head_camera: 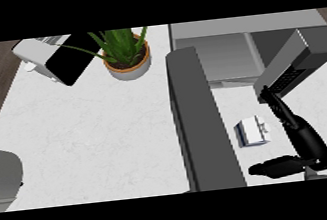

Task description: Pick up the milk, place it into the microwave and close the microwave

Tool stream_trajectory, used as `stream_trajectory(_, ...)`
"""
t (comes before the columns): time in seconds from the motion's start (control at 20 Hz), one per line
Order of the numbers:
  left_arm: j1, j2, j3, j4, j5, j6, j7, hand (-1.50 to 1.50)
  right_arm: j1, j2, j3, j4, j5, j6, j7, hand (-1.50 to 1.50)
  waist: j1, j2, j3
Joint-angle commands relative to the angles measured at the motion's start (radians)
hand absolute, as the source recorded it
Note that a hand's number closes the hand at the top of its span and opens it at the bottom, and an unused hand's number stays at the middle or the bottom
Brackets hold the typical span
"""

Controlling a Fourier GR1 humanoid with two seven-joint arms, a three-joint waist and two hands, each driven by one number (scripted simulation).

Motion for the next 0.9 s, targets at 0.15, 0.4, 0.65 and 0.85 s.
stream_trajectory(0.15,0.11,0.028,-0.008,-0.003,0.004,-0.048,-0.094,-1.5,-0.073,-0.048,-0.036,0.244,0.027,-0.027,-0.158,-1.5,0.004,-0.001,0.0)
stream_trajectory(0.4,0.041,0.019,0.019,-0.001,0.023,-0.03,-0.053,-1.5,-0.142,-0.058,0.001,0.451,0.076,-0.022,-0.283,-1.5,0.002,0.002,0.001)
stream_trajectory(0.65,0.111,0.051,0.062,-0.008,0.071,-0.074,-0.101,-1.5,-0.214,-0.104,-0.04,0.658,0.094,-0.05,-0.357,-1.5,0.011,0.003,0.001)
stream_trajectory(0.85,0.141,0.049,0.029,-0.042,0.057,-0.074,-0.082,-1.5,-0.214,-0.087,-0.023,0.694,0.128,-0.119,-0.383,1.5,0.002,0.002,0.001)
